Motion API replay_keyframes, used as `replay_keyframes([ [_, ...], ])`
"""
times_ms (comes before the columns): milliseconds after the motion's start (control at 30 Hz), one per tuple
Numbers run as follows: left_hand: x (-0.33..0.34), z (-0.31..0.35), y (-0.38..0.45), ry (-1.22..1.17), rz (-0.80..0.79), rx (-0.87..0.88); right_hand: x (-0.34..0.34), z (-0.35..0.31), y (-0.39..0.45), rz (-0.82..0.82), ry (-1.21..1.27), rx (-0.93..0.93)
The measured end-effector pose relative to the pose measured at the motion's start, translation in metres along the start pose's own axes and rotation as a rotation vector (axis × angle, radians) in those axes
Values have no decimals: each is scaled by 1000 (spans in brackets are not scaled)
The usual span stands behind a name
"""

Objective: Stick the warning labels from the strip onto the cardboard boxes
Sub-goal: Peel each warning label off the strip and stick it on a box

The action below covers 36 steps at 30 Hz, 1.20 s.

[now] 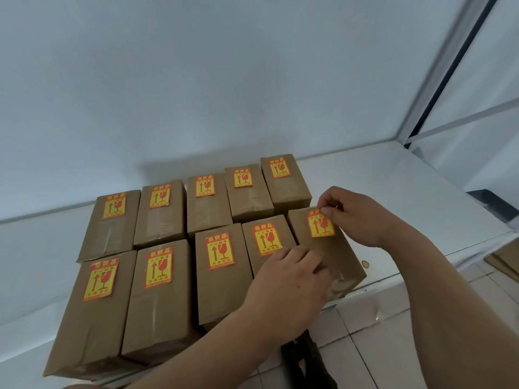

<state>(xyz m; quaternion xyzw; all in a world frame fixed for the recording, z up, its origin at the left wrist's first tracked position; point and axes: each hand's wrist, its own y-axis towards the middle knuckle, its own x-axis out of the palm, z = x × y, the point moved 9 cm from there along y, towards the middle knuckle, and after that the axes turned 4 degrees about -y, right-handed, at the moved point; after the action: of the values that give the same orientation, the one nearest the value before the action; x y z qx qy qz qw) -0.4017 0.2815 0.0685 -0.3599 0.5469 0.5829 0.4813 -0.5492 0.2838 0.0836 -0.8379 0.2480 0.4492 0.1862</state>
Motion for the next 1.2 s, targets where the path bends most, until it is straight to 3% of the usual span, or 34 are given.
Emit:
replay_keyframes([
  [1000,-5,0,-1,-40,47,-17,16,7,11,13,-22,-3],
  [1200,-4,-1,-2,-36,42,-26,15,10,12,96,-52,-22],
])
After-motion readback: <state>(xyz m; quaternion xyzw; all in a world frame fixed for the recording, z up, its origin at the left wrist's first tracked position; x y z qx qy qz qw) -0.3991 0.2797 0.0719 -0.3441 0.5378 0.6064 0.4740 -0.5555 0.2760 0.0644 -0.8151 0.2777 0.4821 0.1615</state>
